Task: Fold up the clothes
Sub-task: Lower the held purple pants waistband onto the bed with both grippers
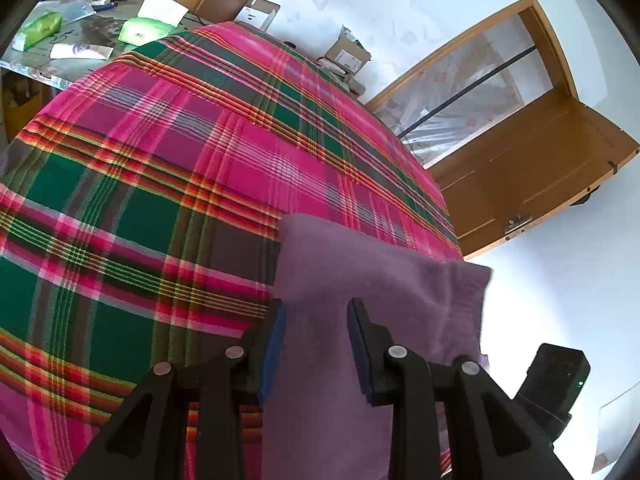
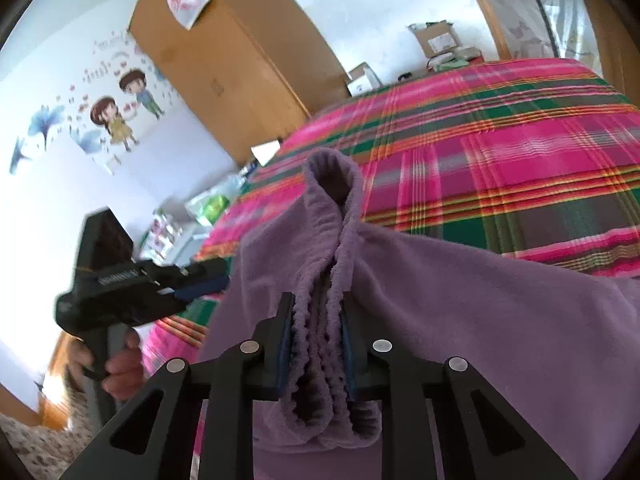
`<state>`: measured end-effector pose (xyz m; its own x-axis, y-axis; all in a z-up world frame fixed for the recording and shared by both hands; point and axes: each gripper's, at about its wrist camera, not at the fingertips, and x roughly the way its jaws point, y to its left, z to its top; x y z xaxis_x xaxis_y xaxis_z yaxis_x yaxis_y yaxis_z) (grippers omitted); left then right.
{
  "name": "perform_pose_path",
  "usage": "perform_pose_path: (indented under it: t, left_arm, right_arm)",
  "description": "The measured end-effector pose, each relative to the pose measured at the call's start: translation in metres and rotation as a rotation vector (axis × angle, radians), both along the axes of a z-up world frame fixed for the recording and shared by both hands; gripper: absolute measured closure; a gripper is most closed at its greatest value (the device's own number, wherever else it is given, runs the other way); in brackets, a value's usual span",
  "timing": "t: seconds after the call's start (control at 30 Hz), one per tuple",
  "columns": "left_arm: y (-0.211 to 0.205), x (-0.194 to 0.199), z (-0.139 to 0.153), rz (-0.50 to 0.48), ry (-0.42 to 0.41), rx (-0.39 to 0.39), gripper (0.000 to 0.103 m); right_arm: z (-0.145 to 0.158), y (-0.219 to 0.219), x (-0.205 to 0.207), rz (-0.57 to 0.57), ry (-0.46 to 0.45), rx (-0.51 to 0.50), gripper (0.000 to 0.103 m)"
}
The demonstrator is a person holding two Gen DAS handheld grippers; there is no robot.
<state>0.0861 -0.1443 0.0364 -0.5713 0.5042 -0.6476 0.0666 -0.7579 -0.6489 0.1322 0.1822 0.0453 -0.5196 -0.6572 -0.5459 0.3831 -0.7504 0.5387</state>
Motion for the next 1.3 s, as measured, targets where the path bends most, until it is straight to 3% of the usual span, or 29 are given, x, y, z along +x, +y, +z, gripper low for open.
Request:
perform_pose_path:
  t: [0.33,0.63,0.77,0.9,1.03,1.3]
  left_arm:
    - [0.009,0.000,-0.008,-0.027,-0.028,-0.021,0.071]
    - [0.013,-0.004,-0.023,-0.033,-0.069,-0.021,0.071]
    - [0.015,-0.005,-0.021,-0.039,-0.065,-0.027,0.071]
    - [0.018,-0.006,-0.020,-0.047,-0.061,-0.028,0.071]
    - [0.019,-0.006,-0.021,-0.049,-0.068,-0.025,0.071]
    - [0.020,-0.006,-0.020,-0.050,-0.074,-0.032,0.071]
  right_arm:
    - [0.001,0.026,0.016,-0.093,-0.038,-0.095,0.082]
    - [-0.025,0.041,0.013,-0.165,-0.126,-0.086,0.080]
    - [-0.022,0.040,0.014,-0.206,-0.099,-0.008,0.075]
    - [0.001,0.038,0.018,-0.272,0.049,0.137,0.068]
    - [0.018,0.032,0.002,-0.210,0.098,0.155,0.067]
    - [0.002,0.018,-0.045,-0.135,0.000,0.165,0.067]
